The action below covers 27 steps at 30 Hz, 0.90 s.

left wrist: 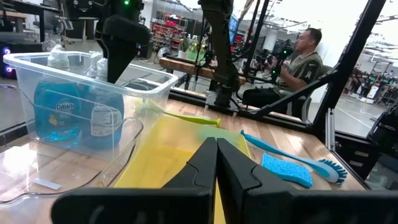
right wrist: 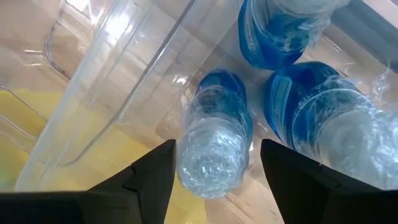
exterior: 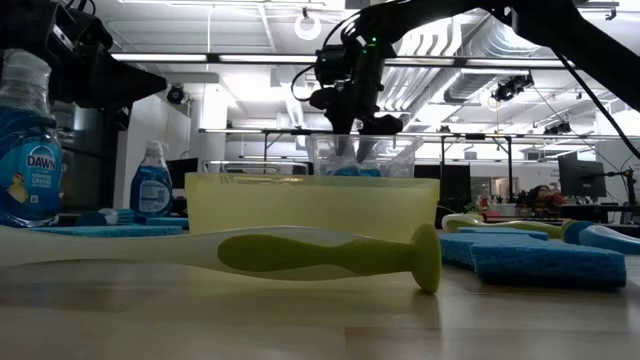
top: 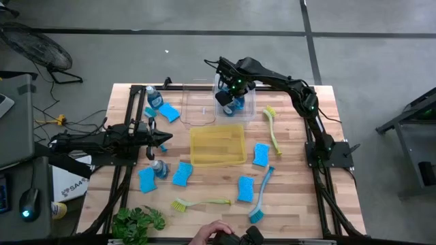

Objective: Pick & Place Kitchen Sink Supplies
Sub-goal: Put the blue dishwasher liquid into the white bin, then put the yellow toilet brush into the yellow bin

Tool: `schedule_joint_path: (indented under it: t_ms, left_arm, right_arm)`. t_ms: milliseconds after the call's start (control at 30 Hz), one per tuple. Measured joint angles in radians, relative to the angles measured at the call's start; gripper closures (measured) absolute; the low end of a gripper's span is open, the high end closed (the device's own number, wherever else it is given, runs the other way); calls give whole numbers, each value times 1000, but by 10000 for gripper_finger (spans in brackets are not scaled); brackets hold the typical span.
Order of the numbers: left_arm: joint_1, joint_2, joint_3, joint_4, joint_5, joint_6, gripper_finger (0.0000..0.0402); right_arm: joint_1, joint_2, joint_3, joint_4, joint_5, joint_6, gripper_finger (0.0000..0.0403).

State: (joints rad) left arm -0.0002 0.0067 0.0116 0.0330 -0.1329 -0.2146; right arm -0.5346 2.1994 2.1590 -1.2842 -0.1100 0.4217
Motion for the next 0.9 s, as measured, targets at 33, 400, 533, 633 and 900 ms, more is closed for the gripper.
schedule_joint_path:
  t_ms: [33, 400, 533, 633, 900]
  left_arm:
    - [0, 0, 0, 0, 0, 0, 400]
    - [0, 0, 0, 0, 0, 0, 400]
    - [0, 0, 0, 0, 0, 0, 400]
    - [0, 0, 0, 0, 0, 0, 400]
    - [0, 0, 0, 0, 1, 0, 400]
  right_arm:
    - [-1, 0, 0, 0, -1, 0, 175]
    - [-2, -53, 0, 3, -13, 0, 174]
    - [-2, -89, 0, 3, -12, 0, 174]
    - [-2, -117, 0, -3, -12, 0, 174]
    - [20, -194, 0, -50, 9, 21, 174]
